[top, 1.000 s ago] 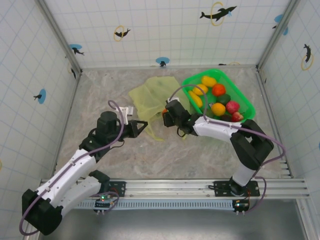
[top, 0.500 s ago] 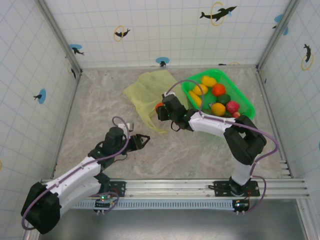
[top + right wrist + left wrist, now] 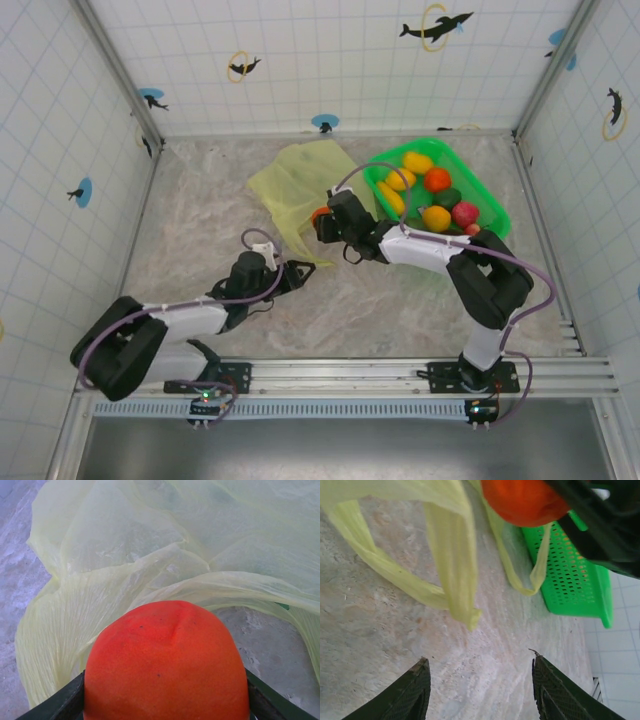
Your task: Place the fake fruits into the plastic bag and tie a complex knot
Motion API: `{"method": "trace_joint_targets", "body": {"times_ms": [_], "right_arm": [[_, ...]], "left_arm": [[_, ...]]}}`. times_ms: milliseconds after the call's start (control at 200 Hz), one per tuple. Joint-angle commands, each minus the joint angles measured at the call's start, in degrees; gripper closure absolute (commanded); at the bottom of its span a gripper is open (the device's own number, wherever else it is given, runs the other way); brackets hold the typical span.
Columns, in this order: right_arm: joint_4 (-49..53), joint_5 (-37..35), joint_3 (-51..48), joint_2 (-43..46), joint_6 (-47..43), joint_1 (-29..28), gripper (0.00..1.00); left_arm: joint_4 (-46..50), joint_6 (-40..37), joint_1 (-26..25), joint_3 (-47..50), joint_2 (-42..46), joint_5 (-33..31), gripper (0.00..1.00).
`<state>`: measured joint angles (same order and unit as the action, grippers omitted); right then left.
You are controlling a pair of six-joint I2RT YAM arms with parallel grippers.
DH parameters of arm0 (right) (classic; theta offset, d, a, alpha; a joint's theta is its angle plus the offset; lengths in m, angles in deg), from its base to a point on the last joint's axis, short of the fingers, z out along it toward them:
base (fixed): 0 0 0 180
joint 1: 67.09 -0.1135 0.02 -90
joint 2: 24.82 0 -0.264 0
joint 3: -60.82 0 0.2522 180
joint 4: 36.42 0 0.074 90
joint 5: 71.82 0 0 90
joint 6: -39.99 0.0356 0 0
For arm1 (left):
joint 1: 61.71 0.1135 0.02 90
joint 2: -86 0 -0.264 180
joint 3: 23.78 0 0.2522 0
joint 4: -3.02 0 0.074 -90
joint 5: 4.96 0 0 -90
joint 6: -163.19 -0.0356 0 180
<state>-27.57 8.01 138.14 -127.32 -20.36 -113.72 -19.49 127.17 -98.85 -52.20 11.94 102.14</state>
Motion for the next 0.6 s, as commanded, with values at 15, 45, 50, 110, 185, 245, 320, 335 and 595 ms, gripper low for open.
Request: {"method": "trace_joint_targets", "body": {"times_ms": [15,45,50,110,185,245,320,335,595], "right_arm": [[-3.0,0.42,-0.97,1.34,0.89,0.52,0.59],[-3.09,0.48,-1.01,1.33,0.86,0.56,0.59],[-3.09,0.49,-0.99,1.29,0.85,0.57,0.59],[-3.09,0.52,-1.18,1.25,0.85,0.63,0.59],[-3.24,0.74,-1.23,1.08,0.89,0.67,0.59],[-3.18,0.79,-1.12,0.9,0.85,0.73,0.59],[-3.26,1.16,-1.04,0.69,1.01,0.75,0.59],[-3.27,1.24,-0.96,0.65,1.02,0.77,0.59],[-3.36,1.3,-0.88,0.2,1.38,1.13,0.6]], "left_arm": [[-8.2,2.54,-0.3,-2.99,-4.69,-0.58,0.46],[-9.13,2.73,-0.3,-3.67,-5.88,-0.06,0.47],[-9.24,2.76,-0.3,-3.82,-6.03,0.03,0.47],[-9.81,2.87,-0.3,-5.63,-8.01,0.97,0.48],[-10.91,3.05,-0.3,-7.08,-10.03,1.61,0.51],[-10.85,3.07,-0.3,-8.26,-11.5,1.74,0.53],[-9.78,3.03,-0.3,-9.74,-13.62,1.79,0.56],[-9.56,2.98,-0.3,-9.96,-14.08,1.79,0.57],[-7.55,3.26,-0.34,-9.92,-17.15,0.21,0.61]]}}
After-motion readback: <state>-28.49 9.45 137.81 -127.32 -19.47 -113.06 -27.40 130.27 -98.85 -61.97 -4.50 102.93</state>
